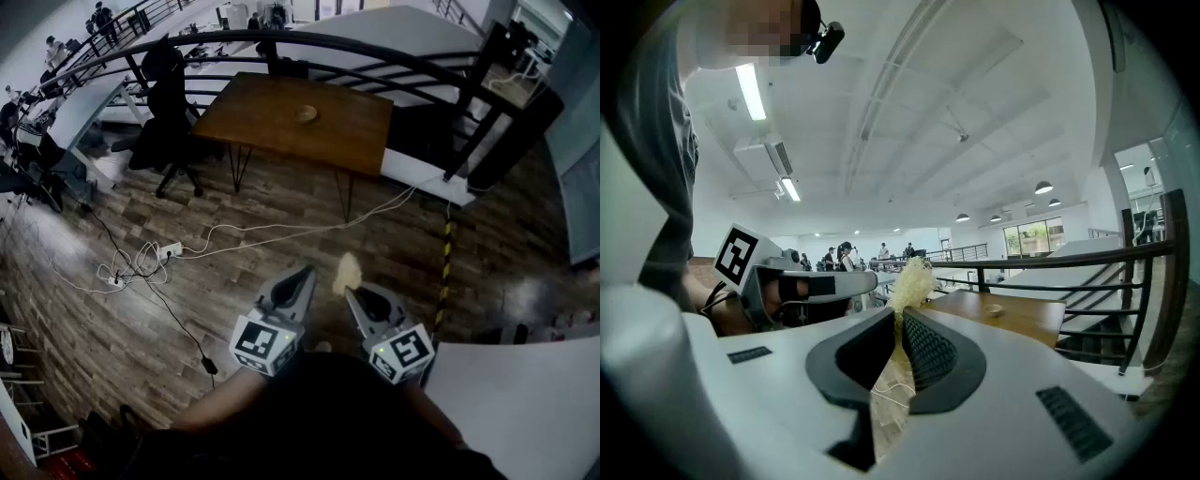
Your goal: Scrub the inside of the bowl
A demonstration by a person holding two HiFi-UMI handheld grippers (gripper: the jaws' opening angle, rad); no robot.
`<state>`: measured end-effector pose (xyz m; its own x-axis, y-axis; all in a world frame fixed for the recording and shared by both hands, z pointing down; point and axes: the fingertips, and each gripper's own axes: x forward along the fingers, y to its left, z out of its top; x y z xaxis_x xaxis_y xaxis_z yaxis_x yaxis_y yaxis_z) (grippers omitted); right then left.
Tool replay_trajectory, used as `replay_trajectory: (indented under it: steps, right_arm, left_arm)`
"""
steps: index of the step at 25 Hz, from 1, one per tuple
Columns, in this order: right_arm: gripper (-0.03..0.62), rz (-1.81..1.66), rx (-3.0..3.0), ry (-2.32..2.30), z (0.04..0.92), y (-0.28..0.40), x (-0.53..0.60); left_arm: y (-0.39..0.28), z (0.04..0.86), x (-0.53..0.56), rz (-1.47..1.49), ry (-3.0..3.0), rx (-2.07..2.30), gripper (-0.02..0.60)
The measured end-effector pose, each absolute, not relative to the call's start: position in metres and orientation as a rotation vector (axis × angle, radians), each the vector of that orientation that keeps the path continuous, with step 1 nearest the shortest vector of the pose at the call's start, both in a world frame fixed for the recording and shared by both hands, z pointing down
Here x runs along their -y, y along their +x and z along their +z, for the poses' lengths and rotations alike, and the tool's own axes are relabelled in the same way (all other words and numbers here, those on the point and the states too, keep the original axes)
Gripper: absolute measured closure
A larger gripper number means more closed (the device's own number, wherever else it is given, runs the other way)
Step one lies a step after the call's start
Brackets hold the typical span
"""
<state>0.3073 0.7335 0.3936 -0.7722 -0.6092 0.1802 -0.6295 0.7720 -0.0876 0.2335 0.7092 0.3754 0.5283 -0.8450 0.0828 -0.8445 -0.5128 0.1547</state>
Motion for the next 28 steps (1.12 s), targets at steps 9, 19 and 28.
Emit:
replay_trajectory:
  steps: [9,19,28]
  right_arm:
    - [0.559,0.259,2.812,0.972,0.404,0.284,-0.703]
    - [0.557,0.223,2.842,0.952,0.403,0.195,-0.624]
    - [0.557,0.213,2.853,0.950,0.391,0.080,-0.534]
  left_arm:
    - [0.216,0.386,-0.677,0.005,2.577,1.413,0.583]
    - [0.133,0.390,-0.600,-0.003,2.578,1.410,0.583]
    - [0.029,0.377,-0.518,-0.004,2.608,1.373,0.583]
